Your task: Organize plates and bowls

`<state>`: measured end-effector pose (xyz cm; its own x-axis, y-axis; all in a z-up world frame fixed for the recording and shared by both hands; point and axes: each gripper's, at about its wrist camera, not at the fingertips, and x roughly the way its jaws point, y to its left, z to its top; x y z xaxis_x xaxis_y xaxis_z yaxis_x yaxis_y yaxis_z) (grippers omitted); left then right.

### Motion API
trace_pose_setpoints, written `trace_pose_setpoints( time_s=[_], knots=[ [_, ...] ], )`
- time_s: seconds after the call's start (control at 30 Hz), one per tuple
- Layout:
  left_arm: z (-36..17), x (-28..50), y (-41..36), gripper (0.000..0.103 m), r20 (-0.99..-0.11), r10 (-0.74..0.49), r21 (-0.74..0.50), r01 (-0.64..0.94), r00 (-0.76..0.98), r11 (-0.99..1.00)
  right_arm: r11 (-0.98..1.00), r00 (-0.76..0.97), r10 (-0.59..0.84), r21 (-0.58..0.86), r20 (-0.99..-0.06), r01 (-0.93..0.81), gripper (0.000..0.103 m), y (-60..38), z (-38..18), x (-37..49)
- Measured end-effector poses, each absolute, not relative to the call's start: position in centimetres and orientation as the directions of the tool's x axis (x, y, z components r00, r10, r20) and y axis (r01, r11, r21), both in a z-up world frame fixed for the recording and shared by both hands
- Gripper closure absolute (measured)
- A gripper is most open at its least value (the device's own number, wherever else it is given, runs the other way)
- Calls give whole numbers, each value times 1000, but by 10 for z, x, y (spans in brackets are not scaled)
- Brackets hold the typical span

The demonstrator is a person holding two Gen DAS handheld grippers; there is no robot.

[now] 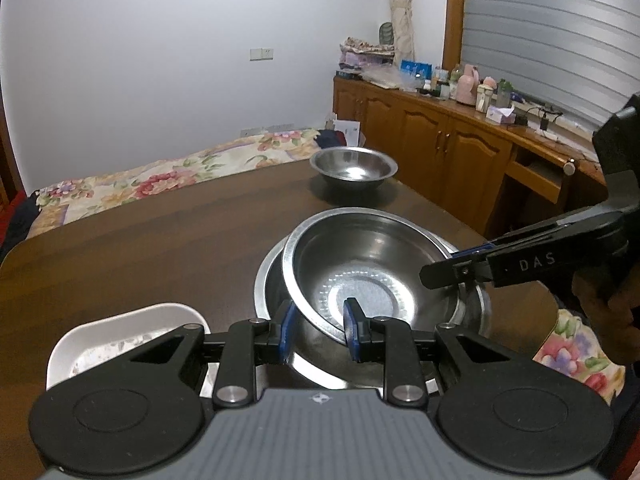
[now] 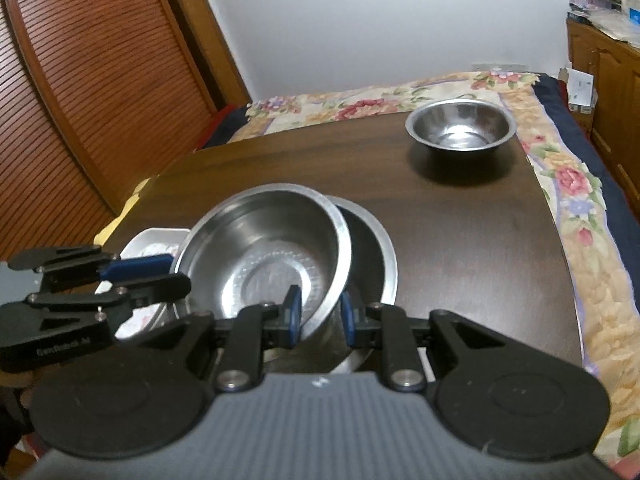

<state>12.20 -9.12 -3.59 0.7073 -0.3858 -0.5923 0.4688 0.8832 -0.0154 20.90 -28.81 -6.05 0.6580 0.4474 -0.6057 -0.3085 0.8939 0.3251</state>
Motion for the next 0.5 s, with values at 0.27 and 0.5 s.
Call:
trace_pose_setpoints(
  time_s=[0.27,0.5],
  knots=[
    [-42,123,-91,77,-596,-405,-33,483,693,875,917,712,399,236,-577,-323,80,-278,-71,200],
    [-54,122,-95,77,-602,-404,-35,483,689,875,934,764,357,178,-538,-310,81,-268,-74,192]
  ],
)
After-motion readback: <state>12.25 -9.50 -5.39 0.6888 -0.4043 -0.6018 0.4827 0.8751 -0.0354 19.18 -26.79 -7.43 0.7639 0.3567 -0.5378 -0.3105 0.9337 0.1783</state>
